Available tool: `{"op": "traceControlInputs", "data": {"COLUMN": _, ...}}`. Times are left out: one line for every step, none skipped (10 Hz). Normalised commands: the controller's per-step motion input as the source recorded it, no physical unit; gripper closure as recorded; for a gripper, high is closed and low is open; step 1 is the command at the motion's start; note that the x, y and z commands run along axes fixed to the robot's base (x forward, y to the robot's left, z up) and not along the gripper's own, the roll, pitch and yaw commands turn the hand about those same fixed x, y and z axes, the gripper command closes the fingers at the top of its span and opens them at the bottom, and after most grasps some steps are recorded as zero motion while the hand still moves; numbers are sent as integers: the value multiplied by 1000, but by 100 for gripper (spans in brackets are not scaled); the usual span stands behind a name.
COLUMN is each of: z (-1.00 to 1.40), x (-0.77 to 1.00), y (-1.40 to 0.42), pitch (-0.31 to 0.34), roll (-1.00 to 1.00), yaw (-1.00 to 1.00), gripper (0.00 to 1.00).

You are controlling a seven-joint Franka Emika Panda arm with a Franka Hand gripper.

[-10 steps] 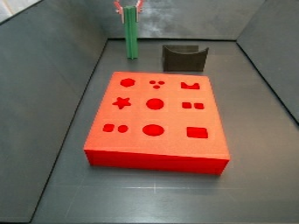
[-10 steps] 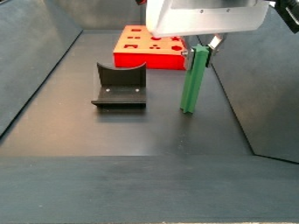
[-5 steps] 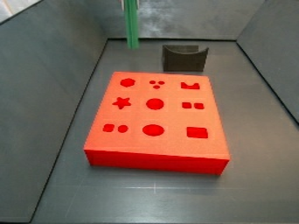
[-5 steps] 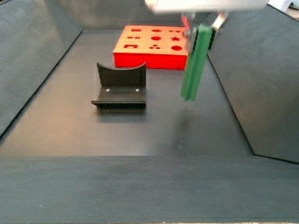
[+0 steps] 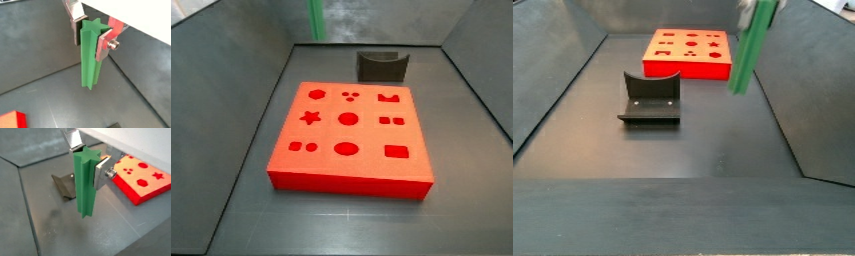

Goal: Pick up the star object. Move up. Move to above the board. Insert the star object.
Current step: Move to above the board.

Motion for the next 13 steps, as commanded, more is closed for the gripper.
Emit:
{"op": "traceControlInputs", "data": {"z": 523, "x": -257, "y": -24, "pitch": -117, "roll": 72, "yaw": -7, "gripper": 100}}
{"op": "traceControlInputs", "data": {"z": 357, "x": -110, "y": -1, "pitch": -41, "roll": 54, "yaw": -11, "gripper": 100}}
{"op": "traceControlInputs", "data": {"z": 288, "x": 274, "y": -1000, "pitch": 564, "roll": -17, "yaw": -1000, "gripper": 100}}
{"op": "traceControlInputs", "data": {"z": 267, "x": 282, "y": -1000, "pitch": 578, "roll": -19, "yaw": -1000, "gripper": 100}}
{"op": "traceControlInputs", "data": {"z": 282, "x": 294, "y": -1000, "pitch": 649, "roll": -29, "yaw": -906, "gripper": 100}}
{"op": "traceControlInputs", "data": {"z": 278, "x": 307, "y": -1000, "pitch": 472, "roll": -64, "yaw": -556, "gripper": 100}}
{"op": "traceControlInputs", "data": {"z": 275, "x": 311, "y": -1000, "pitch": 350, "roll": -60, "yaw": -339, "gripper": 100}}
{"op": "traceControlInputs", "data": {"z": 278, "x": 312, "y": -1000, "pitch": 286, "roll": -52, "yaw": -230, "gripper": 100}}
{"op": "traceControlInputs", "data": {"z": 281, "x": 315, "y": -1000, "pitch": 186, "roll": -43, "yaw": -78, "gripper": 100}}
{"op": "traceControlInputs", "data": {"z": 279, "x": 319, "y": -1000, "pitch": 142, "roll": -24, "yaw": -38, "gripper": 100}}
{"op": "traceControlInputs", "data": {"z": 281, "x": 332, "y": -1000, "pitch": 124, "roll": -9, "yaw": -6, "gripper": 100}}
{"op": "traceControlInputs", "data": {"z": 281, "x": 346, "y": -1000, "pitch": 119, "roll": -18, "yaw": -2, "gripper": 100}}
{"op": "traceControlInputs", "data": {"z": 285, "x": 357, "y": -1000, "pitch": 122, "roll": 1, "yaw": 1, "gripper": 100}}
